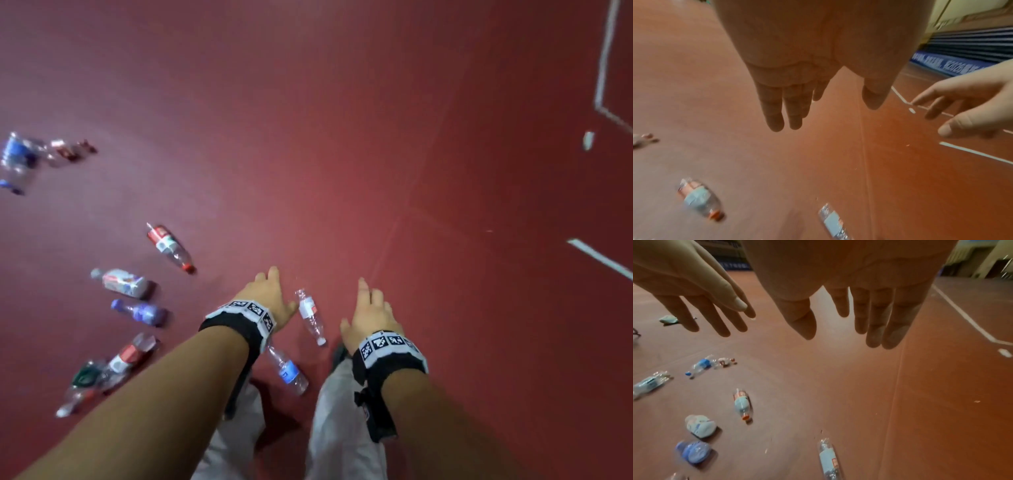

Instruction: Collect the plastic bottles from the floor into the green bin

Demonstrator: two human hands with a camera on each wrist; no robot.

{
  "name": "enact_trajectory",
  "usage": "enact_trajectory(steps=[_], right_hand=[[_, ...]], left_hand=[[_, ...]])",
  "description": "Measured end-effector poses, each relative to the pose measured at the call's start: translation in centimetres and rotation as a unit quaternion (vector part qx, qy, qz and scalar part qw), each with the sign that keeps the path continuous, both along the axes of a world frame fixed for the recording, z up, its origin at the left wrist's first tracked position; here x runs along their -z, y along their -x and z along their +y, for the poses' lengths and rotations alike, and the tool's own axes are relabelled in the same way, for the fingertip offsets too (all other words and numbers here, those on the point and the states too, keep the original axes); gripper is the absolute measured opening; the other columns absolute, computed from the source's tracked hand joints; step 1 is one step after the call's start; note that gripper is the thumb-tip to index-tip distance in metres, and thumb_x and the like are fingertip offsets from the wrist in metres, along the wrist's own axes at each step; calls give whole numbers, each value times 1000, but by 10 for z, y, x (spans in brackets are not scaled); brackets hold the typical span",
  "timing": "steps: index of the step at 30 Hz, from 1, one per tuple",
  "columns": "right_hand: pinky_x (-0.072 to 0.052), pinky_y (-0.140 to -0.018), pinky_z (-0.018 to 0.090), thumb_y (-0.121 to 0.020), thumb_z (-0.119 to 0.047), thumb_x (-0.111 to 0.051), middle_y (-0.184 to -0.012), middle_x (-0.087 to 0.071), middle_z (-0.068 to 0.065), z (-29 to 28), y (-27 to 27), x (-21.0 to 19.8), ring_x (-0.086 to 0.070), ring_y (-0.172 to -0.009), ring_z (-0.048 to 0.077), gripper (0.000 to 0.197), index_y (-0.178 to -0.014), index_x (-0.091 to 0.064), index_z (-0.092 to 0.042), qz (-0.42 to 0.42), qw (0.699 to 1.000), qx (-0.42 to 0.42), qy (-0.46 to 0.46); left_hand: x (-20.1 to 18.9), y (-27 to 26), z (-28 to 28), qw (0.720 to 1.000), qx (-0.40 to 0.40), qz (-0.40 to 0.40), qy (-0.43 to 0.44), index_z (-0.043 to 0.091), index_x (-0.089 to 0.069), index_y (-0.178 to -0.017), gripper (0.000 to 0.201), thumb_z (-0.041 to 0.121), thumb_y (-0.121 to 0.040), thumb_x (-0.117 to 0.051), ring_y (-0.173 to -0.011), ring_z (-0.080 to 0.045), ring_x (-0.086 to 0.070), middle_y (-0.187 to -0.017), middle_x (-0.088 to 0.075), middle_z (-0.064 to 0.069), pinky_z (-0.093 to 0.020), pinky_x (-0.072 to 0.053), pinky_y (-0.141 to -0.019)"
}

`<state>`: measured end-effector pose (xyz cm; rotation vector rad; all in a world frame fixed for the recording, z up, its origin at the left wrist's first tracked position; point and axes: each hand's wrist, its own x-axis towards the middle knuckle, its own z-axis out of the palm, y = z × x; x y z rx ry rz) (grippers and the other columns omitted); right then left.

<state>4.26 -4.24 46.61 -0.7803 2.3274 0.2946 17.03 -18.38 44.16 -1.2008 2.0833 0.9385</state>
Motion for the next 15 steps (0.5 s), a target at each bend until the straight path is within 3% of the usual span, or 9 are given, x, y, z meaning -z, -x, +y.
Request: enact_trajectory(steps=[3, 5, 7, 9, 11, 13, 15], right_hand=[[-43, -105, 44, -87, -49, -65, -163, 11, 5, -2, 24, 103, -24, -142, 32, 111, -154, 20, -25, -24, 1000, -16, 2], [-37, -110, 49, -83, -59, -66, -158, 32, 3, 3, 36, 176, -7, -149, 36, 122, -149, 32, -28, -55, 997, -45, -20], [-36, -112, 54, -80, -65, -66, -152, 43, 4, 7, 47, 250, 7, -150, 37, 128, -143, 40, -29, -78, 993, -83, -34], [-34, -113, 56, -78, -65, -68, -153, 42, 8, 16, 59, 319, 11, -149, 40, 131, -144, 38, -26, -94, 989, -106, -46], [-24, -118, 55, -74, -67, -71, -157, 34, 15, 24, 69, 377, 10, -148, 43, 134, -149, 30, -21, -101, 986, -122, -55], [-17, -119, 55, -70, -67, -75, -159, 27, 18, 30, 79, 426, 5, -148, 44, 137, -153, 22, -18, -111, 984, -126, -55], [-19, -118, 58, -66, -64, -80, -160, 24, 18, 32, 83, 466, 0, -148, 45, 140, -155, 19, -18, -118, 985, -112, -55]], left_hand=[[100, -2, 14, 997, -41, -56, -32, 11, 3, -155, 96, 50, -91, -56, -137, -36, -39, -157, -21, -17, -43, -36, -110], [167, -9, 34, 990, -79, -99, -58, 13, 14, -154, 102, 51, -91, -57, -143, -35, -30, -162, -7, -15, -42, -30, -114], [233, -16, 56, 982, -118, -130, -74, 15, 19, -153, 105, 52, -90, -57, -146, -33, -24, -163, 1, -14, -42, -26, -116], [293, -22, 82, 973, -153, -149, -85, 16, 16, -154, 107, 51, -88, -61, -147, -33, -21, -163, -2, -15, -43, -25, -117], [339, -27, 109, 965, -178, -163, -99, 14, 11, -155, 109, 50, -85, -65, -146, -33, -22, -161, -11, -18, -43, -25, -117], [374, -37, 135, 957, -198, -175, -123, 11, 8, -155, 107, 46, -86, -66, -145, -33, -24, -160, -16, -18, -41, -23, -117], [401, -52, 160, 943, -231, -191, -144, 12, 2, -156, 104, 42, -85, -68, -142, -35, -28, -157, -21, -20, -41, -25, -115]])
